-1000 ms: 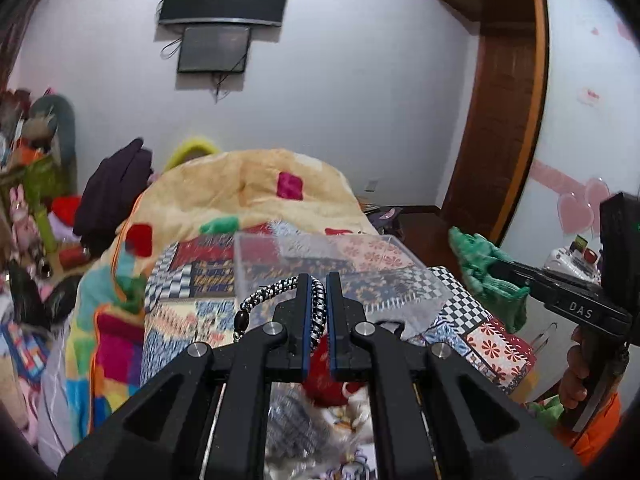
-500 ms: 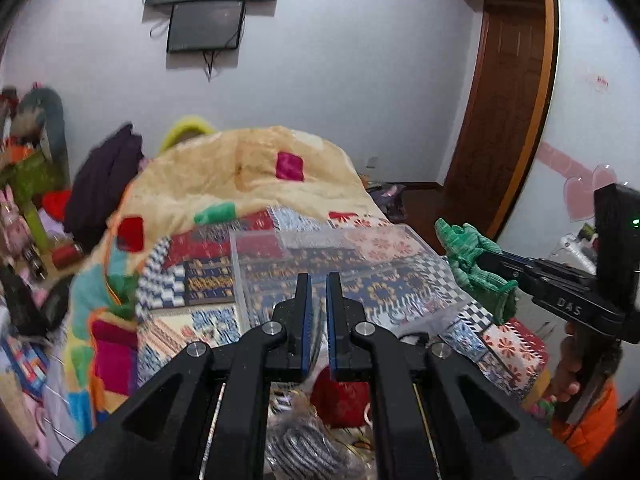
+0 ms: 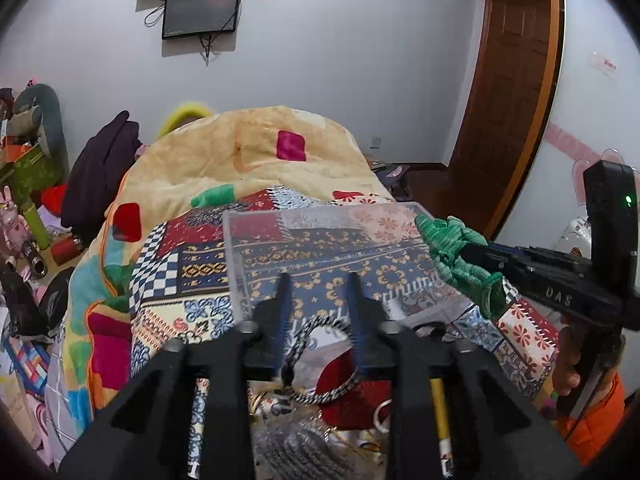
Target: Organize soft objects
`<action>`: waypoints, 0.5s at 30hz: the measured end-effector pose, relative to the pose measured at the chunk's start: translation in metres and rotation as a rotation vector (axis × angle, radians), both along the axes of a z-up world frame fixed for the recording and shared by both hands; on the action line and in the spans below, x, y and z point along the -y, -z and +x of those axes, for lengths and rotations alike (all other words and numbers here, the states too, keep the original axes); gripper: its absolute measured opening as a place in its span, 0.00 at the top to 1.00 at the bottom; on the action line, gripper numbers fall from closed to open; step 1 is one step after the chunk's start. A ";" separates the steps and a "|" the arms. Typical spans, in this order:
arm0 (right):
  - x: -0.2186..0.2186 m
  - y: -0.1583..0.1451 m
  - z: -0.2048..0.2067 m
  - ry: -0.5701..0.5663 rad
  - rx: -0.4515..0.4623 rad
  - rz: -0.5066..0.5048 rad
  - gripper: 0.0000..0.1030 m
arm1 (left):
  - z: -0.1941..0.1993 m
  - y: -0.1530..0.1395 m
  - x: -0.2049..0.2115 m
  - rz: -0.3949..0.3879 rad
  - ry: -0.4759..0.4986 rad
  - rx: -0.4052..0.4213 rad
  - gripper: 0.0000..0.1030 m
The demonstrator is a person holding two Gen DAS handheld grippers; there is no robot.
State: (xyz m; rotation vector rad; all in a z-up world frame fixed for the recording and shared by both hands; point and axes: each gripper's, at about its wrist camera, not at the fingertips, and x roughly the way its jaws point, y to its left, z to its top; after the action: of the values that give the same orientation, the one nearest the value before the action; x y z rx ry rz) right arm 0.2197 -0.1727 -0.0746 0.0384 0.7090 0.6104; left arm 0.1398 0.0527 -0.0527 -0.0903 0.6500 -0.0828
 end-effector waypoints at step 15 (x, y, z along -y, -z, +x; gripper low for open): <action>-0.019 0.007 0.020 -0.013 -0.033 -0.064 0.85 | 0.014 0.031 0.005 0.111 0.067 -0.105 0.69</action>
State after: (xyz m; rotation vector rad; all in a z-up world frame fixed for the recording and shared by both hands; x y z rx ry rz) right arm 0.2402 -0.1539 -0.0812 -0.0156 0.7607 0.6004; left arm 0.1538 0.0473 -0.0833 0.0347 0.7611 -0.1065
